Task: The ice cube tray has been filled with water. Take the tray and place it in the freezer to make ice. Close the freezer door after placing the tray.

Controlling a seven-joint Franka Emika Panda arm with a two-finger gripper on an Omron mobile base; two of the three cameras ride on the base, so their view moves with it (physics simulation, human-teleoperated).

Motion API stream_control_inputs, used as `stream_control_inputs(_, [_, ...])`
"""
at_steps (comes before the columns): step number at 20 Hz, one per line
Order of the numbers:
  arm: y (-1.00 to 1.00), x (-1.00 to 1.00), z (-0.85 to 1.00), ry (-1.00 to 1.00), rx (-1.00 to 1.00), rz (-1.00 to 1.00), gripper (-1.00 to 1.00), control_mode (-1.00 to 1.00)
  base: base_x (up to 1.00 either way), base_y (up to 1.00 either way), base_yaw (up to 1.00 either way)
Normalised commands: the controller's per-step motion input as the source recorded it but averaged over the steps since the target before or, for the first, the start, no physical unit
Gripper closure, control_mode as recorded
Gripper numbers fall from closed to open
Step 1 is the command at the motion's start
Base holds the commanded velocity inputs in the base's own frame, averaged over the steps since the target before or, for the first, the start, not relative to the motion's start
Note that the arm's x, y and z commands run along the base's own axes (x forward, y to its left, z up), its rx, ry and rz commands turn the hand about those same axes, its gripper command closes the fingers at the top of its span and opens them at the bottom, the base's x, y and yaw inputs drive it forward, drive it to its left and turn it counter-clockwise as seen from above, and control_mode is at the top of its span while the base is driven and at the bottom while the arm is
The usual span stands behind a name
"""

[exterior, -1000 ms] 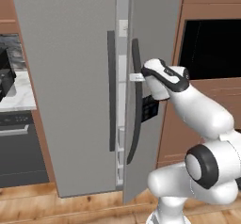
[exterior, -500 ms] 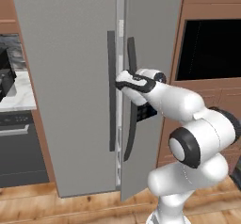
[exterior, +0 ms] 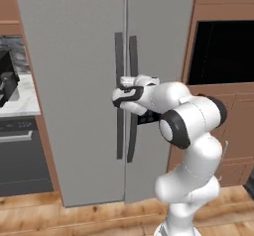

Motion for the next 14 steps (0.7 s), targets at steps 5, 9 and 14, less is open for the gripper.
stream_control_inputs(5, [0.00,0.77,0.35,0.24,0.00,-0.35,-1.00,-1.00,0.00,0.00,0.00])
stream_control_inputs(9, [0.00,0.67,0.41,0.24,0.00,-0.33,-1.00,-1.00,0.00,0.00,0.00])
stream_control_inputs(14, [0.00,0.73,0.42,0.24,0.00,-0.33,-1.00,-1.00,0.00,0.00,0.00])
